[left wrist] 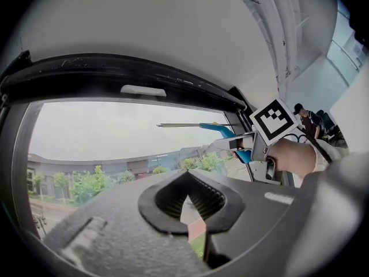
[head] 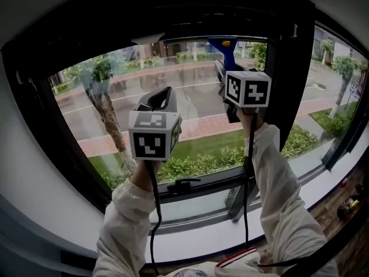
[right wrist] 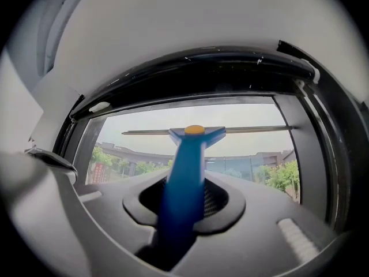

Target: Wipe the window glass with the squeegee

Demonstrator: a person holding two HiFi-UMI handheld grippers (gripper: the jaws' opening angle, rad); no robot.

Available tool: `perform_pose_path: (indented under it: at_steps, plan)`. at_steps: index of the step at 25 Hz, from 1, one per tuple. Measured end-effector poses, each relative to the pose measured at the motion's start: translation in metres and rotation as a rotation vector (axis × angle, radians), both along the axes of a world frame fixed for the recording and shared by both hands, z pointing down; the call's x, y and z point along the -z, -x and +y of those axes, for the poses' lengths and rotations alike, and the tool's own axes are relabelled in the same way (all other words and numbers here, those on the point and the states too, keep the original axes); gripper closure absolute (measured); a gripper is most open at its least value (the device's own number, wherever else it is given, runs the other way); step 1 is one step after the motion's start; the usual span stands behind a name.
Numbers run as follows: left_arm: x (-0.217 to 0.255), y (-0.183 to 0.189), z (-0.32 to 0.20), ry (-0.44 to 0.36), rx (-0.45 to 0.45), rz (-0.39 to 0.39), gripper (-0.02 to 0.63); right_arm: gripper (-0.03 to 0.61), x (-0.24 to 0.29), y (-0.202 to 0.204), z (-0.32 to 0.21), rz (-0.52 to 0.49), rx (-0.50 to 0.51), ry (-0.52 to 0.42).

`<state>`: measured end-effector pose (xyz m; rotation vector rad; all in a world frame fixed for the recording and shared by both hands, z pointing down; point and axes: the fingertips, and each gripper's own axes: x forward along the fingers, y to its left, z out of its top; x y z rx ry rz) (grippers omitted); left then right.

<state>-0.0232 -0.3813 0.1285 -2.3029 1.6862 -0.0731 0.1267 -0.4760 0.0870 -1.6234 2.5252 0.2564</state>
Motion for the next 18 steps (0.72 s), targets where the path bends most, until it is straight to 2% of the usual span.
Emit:
perform_pose_path:
  at_steps: [6,18]
  plan:
    - [-0.015,-0.006,0.001,0.018,0.005,-0.001,0.615,0.466,-0.022,0.001,0.002,0.010,0.003,0.030]
    - [-0.073,0.001,-0.002,0.073,0.040,0.018,0.615,0.466,-0.090,0.003,0.006,0.006,0.015,0.088]
